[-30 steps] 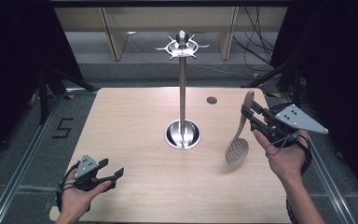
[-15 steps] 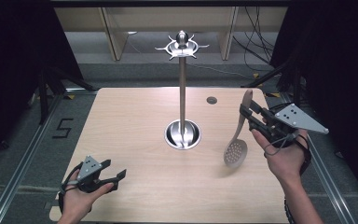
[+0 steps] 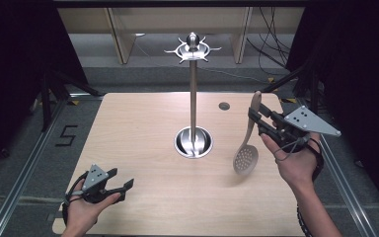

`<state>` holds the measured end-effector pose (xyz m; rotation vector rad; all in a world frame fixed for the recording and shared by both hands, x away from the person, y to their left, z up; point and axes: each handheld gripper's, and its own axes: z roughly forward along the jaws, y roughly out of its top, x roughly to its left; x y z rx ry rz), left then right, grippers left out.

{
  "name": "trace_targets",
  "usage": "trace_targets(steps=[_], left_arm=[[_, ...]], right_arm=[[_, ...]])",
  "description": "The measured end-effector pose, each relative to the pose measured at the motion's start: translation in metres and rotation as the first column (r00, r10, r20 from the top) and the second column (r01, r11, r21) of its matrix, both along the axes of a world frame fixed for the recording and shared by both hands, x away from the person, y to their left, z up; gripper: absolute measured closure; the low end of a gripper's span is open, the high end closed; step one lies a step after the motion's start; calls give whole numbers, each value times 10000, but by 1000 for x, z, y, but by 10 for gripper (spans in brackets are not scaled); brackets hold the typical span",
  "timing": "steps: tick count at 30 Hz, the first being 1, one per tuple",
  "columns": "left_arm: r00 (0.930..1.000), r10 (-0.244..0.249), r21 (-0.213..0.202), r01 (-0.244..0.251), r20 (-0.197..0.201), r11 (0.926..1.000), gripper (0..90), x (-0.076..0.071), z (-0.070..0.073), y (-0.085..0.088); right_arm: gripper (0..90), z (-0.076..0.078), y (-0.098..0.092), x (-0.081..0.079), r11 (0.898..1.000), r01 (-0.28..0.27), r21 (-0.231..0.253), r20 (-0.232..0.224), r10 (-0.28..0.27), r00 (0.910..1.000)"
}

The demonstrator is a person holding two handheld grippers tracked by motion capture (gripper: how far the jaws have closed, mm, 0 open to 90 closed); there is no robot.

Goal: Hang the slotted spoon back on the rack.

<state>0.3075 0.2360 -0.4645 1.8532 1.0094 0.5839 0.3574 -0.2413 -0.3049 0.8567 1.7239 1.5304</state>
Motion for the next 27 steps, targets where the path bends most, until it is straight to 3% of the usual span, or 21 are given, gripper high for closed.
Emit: trace_targets(steps=[6, 7, 9, 11, 15, 16, 18, 19, 27], left_arm=[[10000, -61, -194, 62, 40, 9998, 279, -3, -1, 3], [10000, 8, -73, -8, -29, 10000, 279, -4, 0, 4], [10000, 62, -340, -63, -40, 9994, 279, -4, 0, 4], [9996, 259, -345, -264, -140, 9991, 280, -6, 1, 3], [10000, 8, -313, -6, 50, 9995, 279, -3, 1, 2], [9997, 196, -286, -199, -114, 9994, 279, -5, 1, 1], [10000, 23, -159, -23, 13, 9999, 279, -3, 1, 2], [10000, 36, -175, -36, -1, 9998, 279, -3, 0, 2], [9997, 226, -258, -228, -75, 9994, 278, -5, 1, 5]], right_arm=[[685, 4, 7, 1, 9999, 63, 84, 88, -64, 9999], [685, 4, 8, 2, 10000, 13, 49, 122, -14, 9999], [685, 7, 13, 2, 9998, -79, 183, 104, 77, 9999], [684, 7, 15, 2, 9998, -55, 183, 94, 54, 9999], [685, 10, 22, 3, 10000, 31, 10, 305, -31, 9995], [685, 9, 23, 2, 9999, -5, 124, 194, 3, 9998], [684, 10, 24, 3, 9999, 53, 102, 345, -57, 9994], [684, 10, 25, 3, 9997, -26, 258, 203, 21, 9998], [684, 12, 30, 8, 9995, -169, 249, 331, 161, 9993]])
